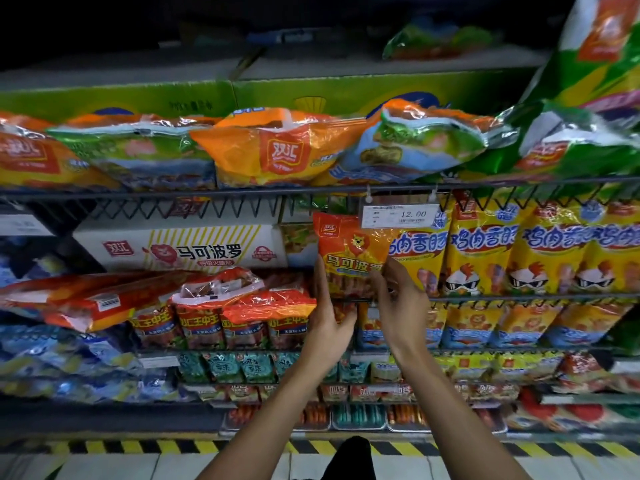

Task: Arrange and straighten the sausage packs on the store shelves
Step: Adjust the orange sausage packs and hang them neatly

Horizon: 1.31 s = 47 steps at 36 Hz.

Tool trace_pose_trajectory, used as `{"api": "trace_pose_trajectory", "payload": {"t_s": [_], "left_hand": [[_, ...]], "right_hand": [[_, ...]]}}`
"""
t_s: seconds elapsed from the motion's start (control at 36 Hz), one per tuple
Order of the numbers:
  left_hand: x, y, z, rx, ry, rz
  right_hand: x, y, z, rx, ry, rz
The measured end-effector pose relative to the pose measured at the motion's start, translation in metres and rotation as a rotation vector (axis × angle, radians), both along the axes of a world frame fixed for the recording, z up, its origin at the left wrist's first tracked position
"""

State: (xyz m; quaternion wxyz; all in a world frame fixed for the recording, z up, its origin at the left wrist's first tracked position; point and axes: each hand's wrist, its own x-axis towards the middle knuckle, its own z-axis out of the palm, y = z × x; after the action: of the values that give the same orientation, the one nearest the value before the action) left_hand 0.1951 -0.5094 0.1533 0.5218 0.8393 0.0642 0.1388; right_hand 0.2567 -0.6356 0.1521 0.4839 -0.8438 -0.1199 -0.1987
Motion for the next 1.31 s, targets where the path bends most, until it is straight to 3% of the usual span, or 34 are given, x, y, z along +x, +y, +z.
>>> {"api": "trace_pose_trajectory", "payload": {"t_s": [0.11, 0.33, 0.56, 0.83, 1.03, 1.31], "left_hand": [[0.004, -0.003, 0.001, -0.025, -0.031, 0.067], [0.006, -0.003, -0.007, 0.106, -0.110, 0.073], [0.001, 0.004, -0.018, 0.260, -0.234, -0.036], [0.012, 0.008, -0.020, 0.347, -0.173, -0.068], [0.008, 0.009, -0.025, 0.453, -0.220, -0.055], [0.009, 0.009, -0.027, 0.514, -0.110, -0.046]], "right_hand": [[0.015, 0.002, 0.005, -0.082, -0.063, -0.036], [0.026, 0.001, 0.018, -0.316, -0.105, -0.041], [-0.006, 0.014, -0.007, -0.135, -0.084, 0.082], [-0.010, 0.013, -0.029, -0.288, -0.260, 0.097], [-0.008, 0.015, -0.032, -0.435, -0.220, 0.114], [-0.009, 0.015, -0.032, -0.465, -0.185, 0.139]]}}
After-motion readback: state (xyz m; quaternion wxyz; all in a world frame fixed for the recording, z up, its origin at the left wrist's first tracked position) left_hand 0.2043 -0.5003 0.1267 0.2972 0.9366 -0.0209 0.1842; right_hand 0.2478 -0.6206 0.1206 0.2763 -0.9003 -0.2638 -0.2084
